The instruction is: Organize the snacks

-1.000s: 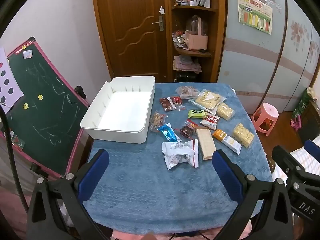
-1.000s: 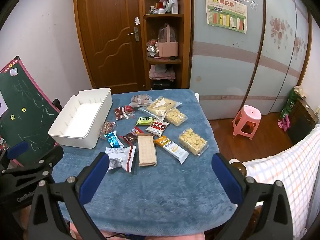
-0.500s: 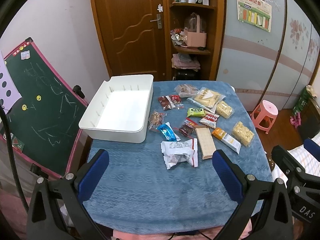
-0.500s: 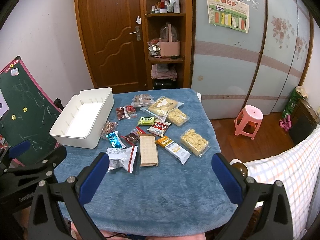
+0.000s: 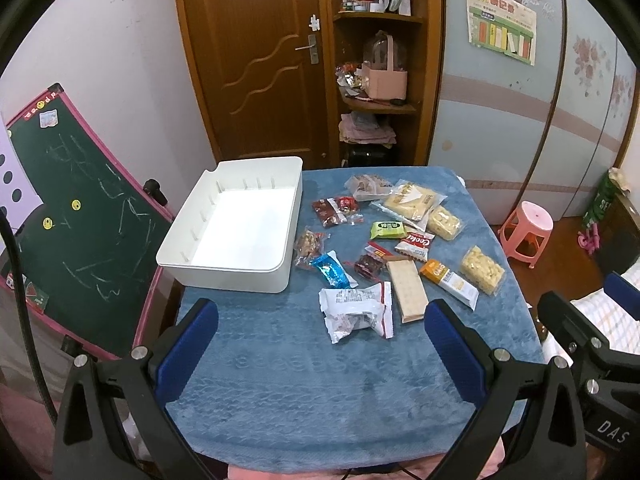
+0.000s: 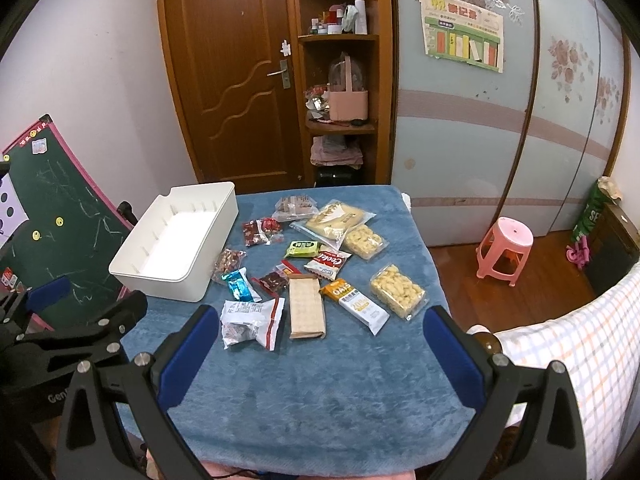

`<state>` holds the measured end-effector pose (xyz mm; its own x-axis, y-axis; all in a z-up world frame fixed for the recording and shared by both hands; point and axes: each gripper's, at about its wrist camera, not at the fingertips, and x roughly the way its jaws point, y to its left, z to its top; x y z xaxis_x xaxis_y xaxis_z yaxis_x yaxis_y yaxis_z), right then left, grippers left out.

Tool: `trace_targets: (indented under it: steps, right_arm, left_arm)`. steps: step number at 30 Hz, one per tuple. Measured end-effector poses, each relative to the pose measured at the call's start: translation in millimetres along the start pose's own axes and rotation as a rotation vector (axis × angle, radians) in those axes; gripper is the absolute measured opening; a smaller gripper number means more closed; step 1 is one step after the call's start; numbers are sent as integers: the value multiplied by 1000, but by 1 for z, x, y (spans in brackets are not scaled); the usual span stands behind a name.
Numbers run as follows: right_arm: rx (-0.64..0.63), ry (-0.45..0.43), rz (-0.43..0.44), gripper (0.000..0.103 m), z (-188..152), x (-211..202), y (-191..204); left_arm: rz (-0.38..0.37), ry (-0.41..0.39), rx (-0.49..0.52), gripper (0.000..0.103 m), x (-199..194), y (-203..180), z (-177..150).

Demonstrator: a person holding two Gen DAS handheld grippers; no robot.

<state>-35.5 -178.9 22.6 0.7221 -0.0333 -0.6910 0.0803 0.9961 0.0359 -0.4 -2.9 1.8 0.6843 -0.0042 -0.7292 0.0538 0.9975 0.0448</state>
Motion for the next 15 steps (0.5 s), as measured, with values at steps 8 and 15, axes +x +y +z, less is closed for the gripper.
trace_targets:
  steps: [8,15]
  right_arm:
    - [10,-3,16,103,3,-2,-3]
    - [9,4,12,103,5,1,-3]
  left_arm:
    - [-20,-10,-11,102,-3,2,0]
    - [46,-6,-34,102,5,4,8]
